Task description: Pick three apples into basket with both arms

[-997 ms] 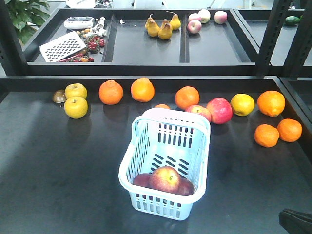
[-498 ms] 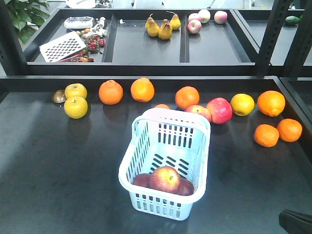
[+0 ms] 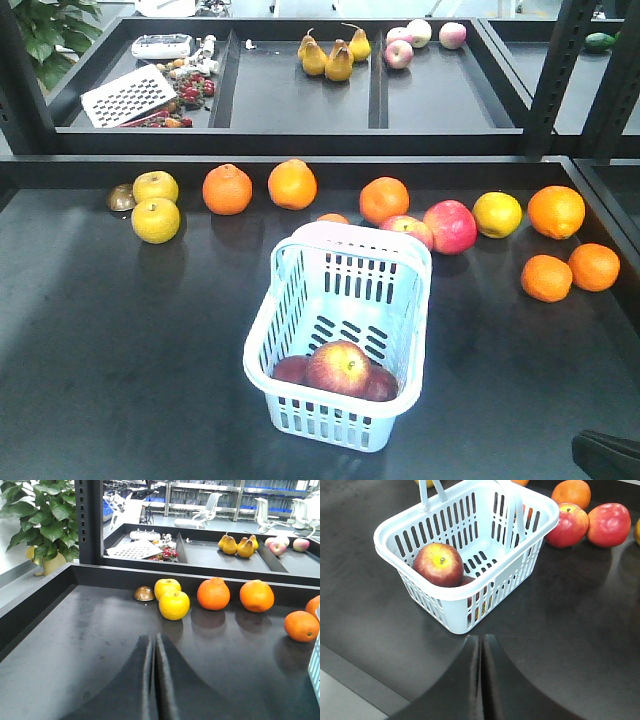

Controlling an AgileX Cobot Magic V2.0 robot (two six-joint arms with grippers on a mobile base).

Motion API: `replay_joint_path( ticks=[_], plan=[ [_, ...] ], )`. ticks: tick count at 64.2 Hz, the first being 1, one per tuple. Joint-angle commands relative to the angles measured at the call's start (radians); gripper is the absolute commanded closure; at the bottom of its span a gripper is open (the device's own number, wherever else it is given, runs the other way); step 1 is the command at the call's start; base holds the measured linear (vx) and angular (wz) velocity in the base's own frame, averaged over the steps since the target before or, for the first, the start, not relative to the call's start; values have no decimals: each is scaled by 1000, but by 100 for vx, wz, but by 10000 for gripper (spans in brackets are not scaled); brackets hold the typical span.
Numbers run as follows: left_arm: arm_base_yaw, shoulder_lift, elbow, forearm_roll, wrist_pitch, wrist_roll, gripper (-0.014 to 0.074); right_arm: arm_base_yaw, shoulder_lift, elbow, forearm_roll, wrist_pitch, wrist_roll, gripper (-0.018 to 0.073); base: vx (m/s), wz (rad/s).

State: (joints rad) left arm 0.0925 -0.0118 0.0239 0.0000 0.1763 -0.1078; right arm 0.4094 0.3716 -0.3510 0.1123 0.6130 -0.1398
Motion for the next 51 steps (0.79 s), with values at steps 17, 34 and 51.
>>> replay_joint_path(
  ticks=[17,34,51],
  plan=[
    [-6,-17,7,0,-76,-4,603,0,6,-28,-6,-62,-6,564,0,0],
    [-6,-17,7,0,-76,-4,603,0,6,-28,-6,-62,-6,564,0,0],
    [-6,-17,7,0,-76,-4,603,0,6,-28,-6,-62,-8,564,0,0]
  ],
)
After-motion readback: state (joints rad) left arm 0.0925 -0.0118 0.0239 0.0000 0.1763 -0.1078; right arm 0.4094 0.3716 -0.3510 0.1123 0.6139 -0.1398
